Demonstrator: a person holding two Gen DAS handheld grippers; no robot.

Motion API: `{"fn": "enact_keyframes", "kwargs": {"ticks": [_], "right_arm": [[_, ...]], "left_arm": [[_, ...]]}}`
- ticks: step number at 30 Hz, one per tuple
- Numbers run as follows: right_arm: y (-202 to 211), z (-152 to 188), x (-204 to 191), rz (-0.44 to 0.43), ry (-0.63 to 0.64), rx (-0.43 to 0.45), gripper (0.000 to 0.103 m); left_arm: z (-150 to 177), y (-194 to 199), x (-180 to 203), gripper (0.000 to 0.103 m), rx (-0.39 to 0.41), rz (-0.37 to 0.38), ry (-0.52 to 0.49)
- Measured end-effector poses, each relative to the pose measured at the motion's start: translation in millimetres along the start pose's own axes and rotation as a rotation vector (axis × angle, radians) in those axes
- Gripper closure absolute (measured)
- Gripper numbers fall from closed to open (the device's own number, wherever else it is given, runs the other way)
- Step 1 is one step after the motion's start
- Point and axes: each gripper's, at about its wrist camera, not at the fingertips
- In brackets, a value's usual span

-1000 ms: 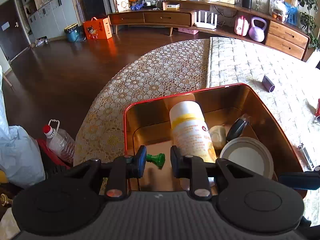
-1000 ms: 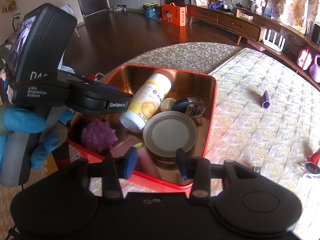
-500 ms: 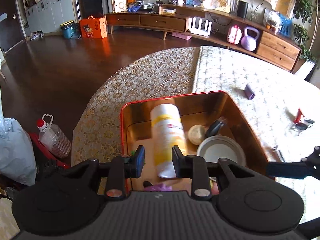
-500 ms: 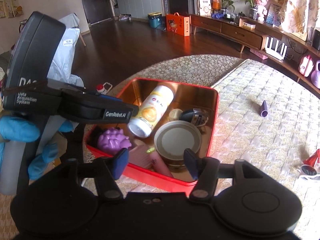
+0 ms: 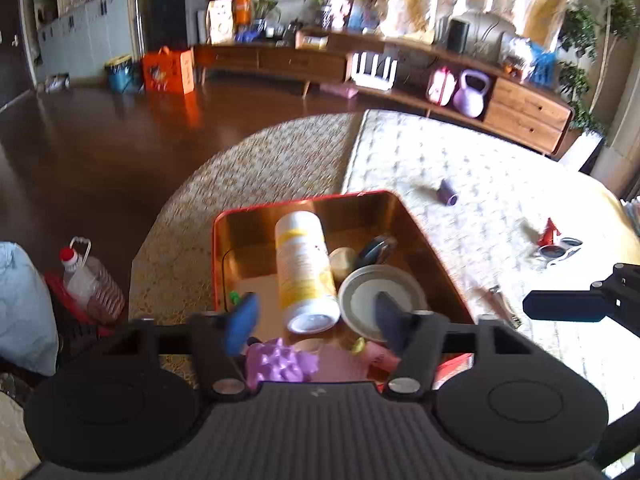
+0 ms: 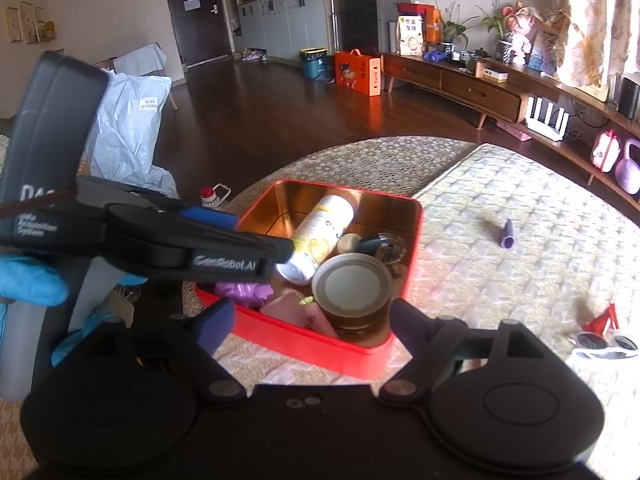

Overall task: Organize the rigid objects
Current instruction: 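Withdraw both grippers from the red box back over the bed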

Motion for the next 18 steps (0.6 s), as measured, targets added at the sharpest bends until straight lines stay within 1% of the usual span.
{"fn": "enact_keyframes", "kwargs": {"ticks": [3, 5, 7, 9, 12, 15, 18], "right_arm": [[7.3, 5.4, 1.4, 0.011, 0.007, 0.002, 0.014], [13.0, 9.8, 4.2, 0.010, 0.008, 0.009, 0.007], [19.1, 14.6, 7.4, 0.019, 0.004, 0.020, 0.003], [24.4, 20.3, 12.2, 0.023, -0.005, 0.026, 0.001], [31.2, 30.3, 19.5, 0.038, -0.012, 0.028, 0.000], [37.9, 42.1, 31.6, 0.056, -0.020, 0.023, 0.000], [44.9, 57.6, 48.2, 0.086, -0.033, 0.016, 0.000]], "left_arm": [[4.4, 5.4, 9.1, 0.036, 0.002, 0.016, -0.020], [6.4, 7.8, 14.5, 0.035, 0.000, 0.030, -0.022], [8.2, 9.2, 22.0, 0.031, 0.000, 0.043, -0.031], [10.6, 10.9, 28.3, 0.026, 0.007, 0.057, -0.036], [14.8, 12.1, 37.6, 0.022, 0.012, 0.087, -0.041], [18.8, 11.3, 49.0, 0.021, 0.015, 0.110, -0.043], [22.7, 7.7, 63.0, 0.020, 0.021, 0.115, -0.052]]}}
Point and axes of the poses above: each gripper's, at about its wrist camera, not at the fingertips, and y roughly against the way its jaws point, x to its right, z to its underside, and after that the axes turned 13 degrees about y, right-handed
